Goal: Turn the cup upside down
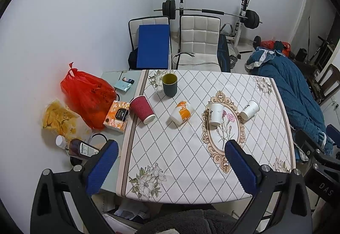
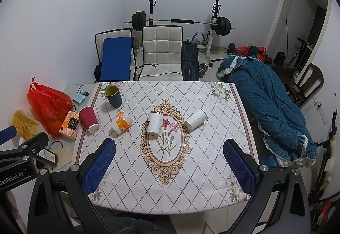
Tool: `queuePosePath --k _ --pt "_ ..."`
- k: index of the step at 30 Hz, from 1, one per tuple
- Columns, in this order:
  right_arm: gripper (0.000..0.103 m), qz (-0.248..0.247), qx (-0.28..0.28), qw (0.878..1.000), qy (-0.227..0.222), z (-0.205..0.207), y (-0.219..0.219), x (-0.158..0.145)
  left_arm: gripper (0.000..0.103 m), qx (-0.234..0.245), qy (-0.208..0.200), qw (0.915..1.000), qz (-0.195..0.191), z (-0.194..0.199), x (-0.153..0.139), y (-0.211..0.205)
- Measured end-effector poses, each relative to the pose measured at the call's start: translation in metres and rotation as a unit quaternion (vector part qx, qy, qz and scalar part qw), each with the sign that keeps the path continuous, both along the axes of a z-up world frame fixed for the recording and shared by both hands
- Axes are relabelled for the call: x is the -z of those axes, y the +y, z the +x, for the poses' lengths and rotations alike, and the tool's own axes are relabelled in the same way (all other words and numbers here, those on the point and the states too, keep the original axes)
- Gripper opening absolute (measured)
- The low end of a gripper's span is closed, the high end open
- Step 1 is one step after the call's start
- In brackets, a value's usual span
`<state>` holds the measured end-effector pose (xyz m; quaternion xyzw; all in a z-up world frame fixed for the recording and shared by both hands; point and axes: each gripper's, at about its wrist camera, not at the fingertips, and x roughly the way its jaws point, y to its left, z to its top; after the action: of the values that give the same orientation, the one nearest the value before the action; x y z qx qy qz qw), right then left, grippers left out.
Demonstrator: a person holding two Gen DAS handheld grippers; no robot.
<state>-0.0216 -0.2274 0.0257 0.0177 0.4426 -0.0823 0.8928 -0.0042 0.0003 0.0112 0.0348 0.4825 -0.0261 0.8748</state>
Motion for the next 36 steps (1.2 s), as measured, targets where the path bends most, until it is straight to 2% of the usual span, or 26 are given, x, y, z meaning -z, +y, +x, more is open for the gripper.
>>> queuePosePath --k 36 --pt "0.103 0.003 -0.005 1.000 -0.010 0.005 0.003 -0.010 0.102 0.001 -0.009 1.0000 0.000 0.004 -0.010 -0.005"
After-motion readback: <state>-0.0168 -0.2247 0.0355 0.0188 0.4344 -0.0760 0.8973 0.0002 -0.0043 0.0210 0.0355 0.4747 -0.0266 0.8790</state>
